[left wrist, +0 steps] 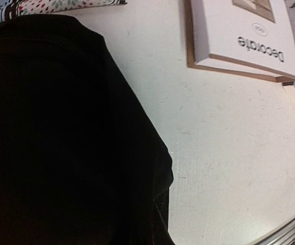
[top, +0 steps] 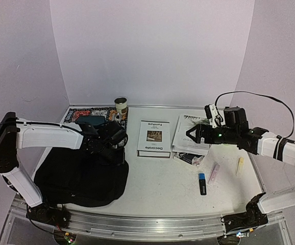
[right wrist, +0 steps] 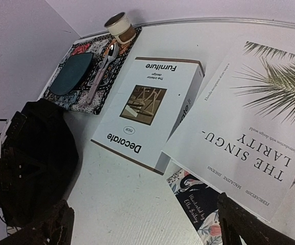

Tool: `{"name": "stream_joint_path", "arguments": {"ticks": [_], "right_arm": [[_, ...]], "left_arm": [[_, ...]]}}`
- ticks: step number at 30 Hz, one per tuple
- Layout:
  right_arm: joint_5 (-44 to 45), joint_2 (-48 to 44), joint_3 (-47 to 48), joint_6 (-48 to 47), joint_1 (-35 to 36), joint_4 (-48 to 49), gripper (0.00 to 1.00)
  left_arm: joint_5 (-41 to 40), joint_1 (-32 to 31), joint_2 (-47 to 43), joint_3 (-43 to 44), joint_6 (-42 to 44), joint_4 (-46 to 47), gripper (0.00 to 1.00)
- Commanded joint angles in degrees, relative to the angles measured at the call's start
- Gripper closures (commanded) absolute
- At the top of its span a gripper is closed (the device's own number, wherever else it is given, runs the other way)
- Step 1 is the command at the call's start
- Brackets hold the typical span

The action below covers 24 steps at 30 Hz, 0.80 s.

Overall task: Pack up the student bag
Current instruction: Pick up the student bag from the corner of the board, then place the student bag at the center of the board.

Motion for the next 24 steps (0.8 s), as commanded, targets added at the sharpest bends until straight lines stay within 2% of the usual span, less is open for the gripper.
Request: {"name": "stream_joint_path", "arguments": {"ticks": [1,8,13,24], "right_arm": [[-2.3,0.3,2.9,0.7,1.3,1.1,0.02],[-6.4,-0.3,1.9,2.4,4.1,1.1,0.02],[-7.3,-0.9,1.2,2.8,7.3,2.0,0.02],[-6.3,-4.1,0.3,2.7,9.1,1.3,0.02]], "left_arm": [[2.0,-0.5,-2.3,7.9,-2.9,2.0,1.0],[2.0,-0.6,1.9,16.2,-5.4,4.6,1.0],[5.3,-0.8,5.4,18.5,-7.4,14.1,1.0],[5.8,-1.6,16.5,31.3,-9.0,23.5,1.0]]}}
